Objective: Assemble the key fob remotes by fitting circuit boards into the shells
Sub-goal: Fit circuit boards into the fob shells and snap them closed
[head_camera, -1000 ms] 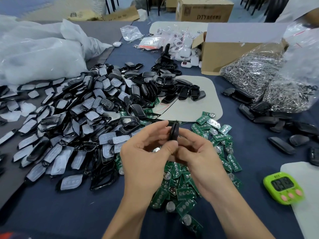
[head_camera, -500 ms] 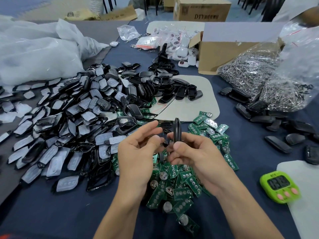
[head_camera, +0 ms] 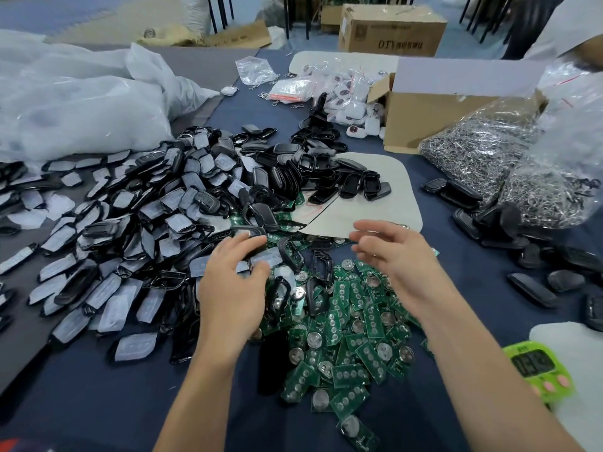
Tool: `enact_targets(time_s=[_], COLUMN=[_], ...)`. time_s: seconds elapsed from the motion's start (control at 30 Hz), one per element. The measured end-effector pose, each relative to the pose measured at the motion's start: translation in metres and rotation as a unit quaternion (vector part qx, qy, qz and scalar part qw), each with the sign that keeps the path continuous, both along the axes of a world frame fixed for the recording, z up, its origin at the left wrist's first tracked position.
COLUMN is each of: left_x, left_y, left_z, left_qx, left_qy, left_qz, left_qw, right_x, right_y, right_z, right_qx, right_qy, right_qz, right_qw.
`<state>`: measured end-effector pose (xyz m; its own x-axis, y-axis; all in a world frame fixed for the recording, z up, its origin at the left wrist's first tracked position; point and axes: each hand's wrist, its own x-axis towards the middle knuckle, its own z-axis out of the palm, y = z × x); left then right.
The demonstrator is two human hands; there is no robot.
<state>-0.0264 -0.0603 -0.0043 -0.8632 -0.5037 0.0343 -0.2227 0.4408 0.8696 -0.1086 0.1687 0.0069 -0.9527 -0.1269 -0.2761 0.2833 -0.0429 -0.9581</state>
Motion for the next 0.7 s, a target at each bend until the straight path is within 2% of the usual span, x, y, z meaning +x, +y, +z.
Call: enact_targets(time_s=[0.1,0.2,0.33,0.43,0.5,0.6,0.7], left_x=[-0.007,-0.009,-0.009,-0.007,-0.01,-0.015,-0.023], left_y=[-0.006,-0.007,-0.008,-0.007,-0.009,-0.011,-0.016], left_z=[-0.005,-0.015,-0.027,-0.029,-0.028,-0.023,-0.016], left_qx=[-0.114,-0.164,-0.219,-0.216,-0.189,-0.173,-0.201], left_qy=[-0.052,-0.104,-0.11,-0.084,-0.082,-0.076,-0.047], left_qz=[-0.04,-0.087,-0.09,-0.068,-0.049,-0.014,-0.007], left_qw=[0.991,0.977,0.965,0.97,0.977,0.982,0.978], right_x=[-0.009,-0.018,-0.022,-0.018,-0.012,0.0,0.006], right_y=[-0.036,-0.071,-0.099,-0.103,-0.102,-0.096,-0.084], right_z=[0.004,0.005,0.002,-0.001,-0.001,-0.001,-0.004], right_qx=[0.178,0.316,0.451,0.502,0.504,0.439,0.399], right_qy=[0.079,0.158,0.205,0.239,0.264,0.278,0.239], right_qz=[0.064,0.119,0.221,0.225,0.208,0.161,0.122], right_qw=[0.979,0.928,0.84,0.8,0.796,0.839,0.877])
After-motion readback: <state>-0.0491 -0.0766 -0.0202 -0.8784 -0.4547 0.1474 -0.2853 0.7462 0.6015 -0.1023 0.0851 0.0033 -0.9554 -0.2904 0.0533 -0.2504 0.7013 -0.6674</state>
